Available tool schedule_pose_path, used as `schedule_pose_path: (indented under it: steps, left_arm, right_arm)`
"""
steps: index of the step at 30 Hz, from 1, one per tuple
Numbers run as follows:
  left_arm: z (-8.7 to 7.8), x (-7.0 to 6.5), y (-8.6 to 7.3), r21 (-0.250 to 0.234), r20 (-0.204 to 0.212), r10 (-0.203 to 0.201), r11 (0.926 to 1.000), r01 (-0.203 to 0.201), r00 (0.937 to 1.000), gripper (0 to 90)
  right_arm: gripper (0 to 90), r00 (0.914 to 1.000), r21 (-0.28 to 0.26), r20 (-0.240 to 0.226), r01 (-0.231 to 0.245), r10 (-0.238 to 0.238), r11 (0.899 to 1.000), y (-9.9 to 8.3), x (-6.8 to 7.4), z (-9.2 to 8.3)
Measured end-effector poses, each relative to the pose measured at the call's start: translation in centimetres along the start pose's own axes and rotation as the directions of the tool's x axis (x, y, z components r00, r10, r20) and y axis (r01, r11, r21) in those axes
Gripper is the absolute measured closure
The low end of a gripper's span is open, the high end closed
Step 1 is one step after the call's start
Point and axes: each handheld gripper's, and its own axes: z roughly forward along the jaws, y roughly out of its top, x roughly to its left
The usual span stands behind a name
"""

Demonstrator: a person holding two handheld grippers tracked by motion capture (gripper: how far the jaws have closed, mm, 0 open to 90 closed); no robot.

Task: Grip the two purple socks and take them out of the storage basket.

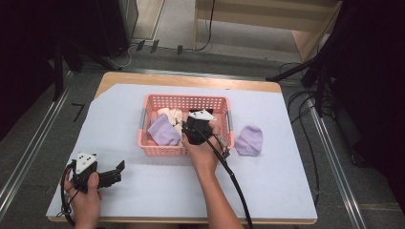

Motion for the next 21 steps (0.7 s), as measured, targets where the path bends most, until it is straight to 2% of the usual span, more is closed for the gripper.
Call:
schedule_pose_path:
  steps: [3, 5, 7, 10, 12, 14, 18, 20, 21]
  left_arm:
    - [0.1, -0.1, 0.1, 0.012, -0.005, 0.007, 0.9999, -0.007, 1.0, 0.1]
    - [0.1, -0.1, 0.0, 0.009, -0.007, 0.006, 0.9999, -0.006, 1.0, 0.1]
    - [0.1, -0.2, 0.0, 0.009, -0.008, 0.005, 0.9999, -0.005, 1.0, 0.1]
    - [0.1, -0.1, 0.0, 0.01, -0.007, 0.008, 0.9999, -0.007, 0.9999, 0.1]
    - [0.2, -0.1, 0.1, 0.012, -0.004, 0.005, 0.9999, -0.005, 1.0, 0.1]
    - [0.1, -0.1, 0.0, 0.01, -0.005, 0.005, 0.9999, -0.005, 1.0, 0.1]
    - [0.1, -0.1, 0.1, 0.013, -0.009, 0.005, 0.9999, -0.005, 1.0, 0.1]
    - [0.1, -0.1, 0.0, 0.008, -0.008, 0.008, 0.9999, -0.008, 0.9999, 0.1]
    - [0.1, 0.0, 0.1, 0.011, -0.005, 0.008, 0.9999, -0.008, 1.0, 0.1]
  right_arm:
    - [69.7, 1.0, 0.067, 0.008, -0.006, 0.006, 0.998, 0.1, 0.3, 0.9]
    - [69.0, 0.9998, 0.132, -0.004, -0.02, 0.02, 0.991, 0.3, 0.4, 1.4]
    - [68.3, 0.999, 0.158, -0.012, -0.041, 0.043, 0.987, 0.4, 0.4, 1.6]
    - [66.4, 0.9971, 0.224, -0.034, -0.059, 0.068, 0.973, 0.5, 0.5, 2.0]
    - [64.1, 0.9952, 0.274, -0.044, -0.072, 0.088, 0.959, 0.6, 0.6, 2.3]
    - [62.2, 0.993, 0.297, -0.059, -0.081, 0.103, 0.951, 0.7, 0.6, 2.4]
    - [62.3, 0.9827, 0.374, -0.071, -0.133, 0.171, 0.918, 0.9, 0.6, 2.9]
    - [70.7, 0.9761, 0.416, -0.083, -0.149, 0.201, 0.897, 1.0, 0.5, 3.2]
    - [75.7, 0.9733, 0.427, -0.089, -0.155, 0.212, 0.891, 1.0, 0.6, 3.4]
